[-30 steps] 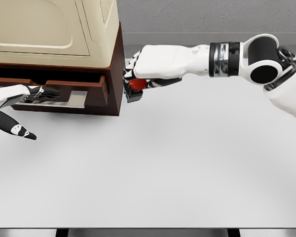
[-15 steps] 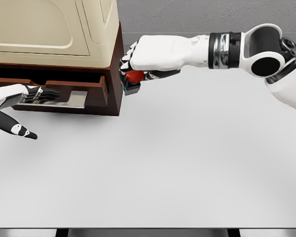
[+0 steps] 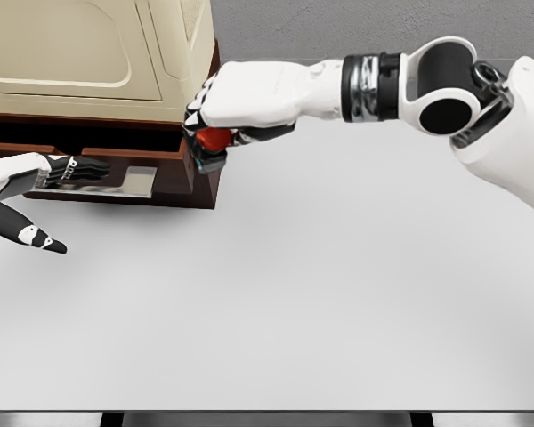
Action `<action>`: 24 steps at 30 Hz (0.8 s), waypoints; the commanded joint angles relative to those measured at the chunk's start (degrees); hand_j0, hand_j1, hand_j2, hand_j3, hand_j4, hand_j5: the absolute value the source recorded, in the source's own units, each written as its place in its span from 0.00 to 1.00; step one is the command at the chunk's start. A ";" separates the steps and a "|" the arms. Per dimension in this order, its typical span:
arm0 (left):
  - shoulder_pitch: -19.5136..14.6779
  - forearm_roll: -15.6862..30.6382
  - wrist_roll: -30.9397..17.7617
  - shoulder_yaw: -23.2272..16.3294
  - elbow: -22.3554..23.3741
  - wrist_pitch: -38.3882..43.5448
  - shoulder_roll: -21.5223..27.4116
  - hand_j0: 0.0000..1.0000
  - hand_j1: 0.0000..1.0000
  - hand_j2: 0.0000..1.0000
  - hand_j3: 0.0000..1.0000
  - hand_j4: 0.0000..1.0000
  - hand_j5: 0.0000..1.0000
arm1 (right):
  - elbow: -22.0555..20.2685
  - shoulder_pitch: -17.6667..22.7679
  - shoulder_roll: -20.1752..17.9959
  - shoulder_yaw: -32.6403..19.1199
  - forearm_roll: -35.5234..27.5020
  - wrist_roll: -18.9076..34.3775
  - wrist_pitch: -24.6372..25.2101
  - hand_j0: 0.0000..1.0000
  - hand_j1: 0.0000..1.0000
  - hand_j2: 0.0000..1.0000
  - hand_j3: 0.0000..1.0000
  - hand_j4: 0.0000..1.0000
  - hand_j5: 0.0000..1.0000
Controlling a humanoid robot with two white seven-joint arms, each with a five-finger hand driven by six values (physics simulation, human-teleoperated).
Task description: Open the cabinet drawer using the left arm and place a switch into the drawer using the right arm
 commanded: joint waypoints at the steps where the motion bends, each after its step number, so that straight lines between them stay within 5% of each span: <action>1: 0.01 1.85 -0.77 -0.84 -0.39 -0.10 -0.29 1.00 1.00 1.00 1.00 1.00 1.00 | -0.50 0.00 0.67 0.53 -0.16 -0.04 1.22 0.49 0.49 0.49 0.49 0.49 0.49; 24: 1.85 3.52 -0.77 -1.01 -0.39 -0.02 3.66 1.00 1.00 1.00 1.00 1.00 1.00 | -0.41 -4.57 5.77 2.73 -0.25 -0.04 8.07 0.49 0.49 0.49 0.49 0.49 0.49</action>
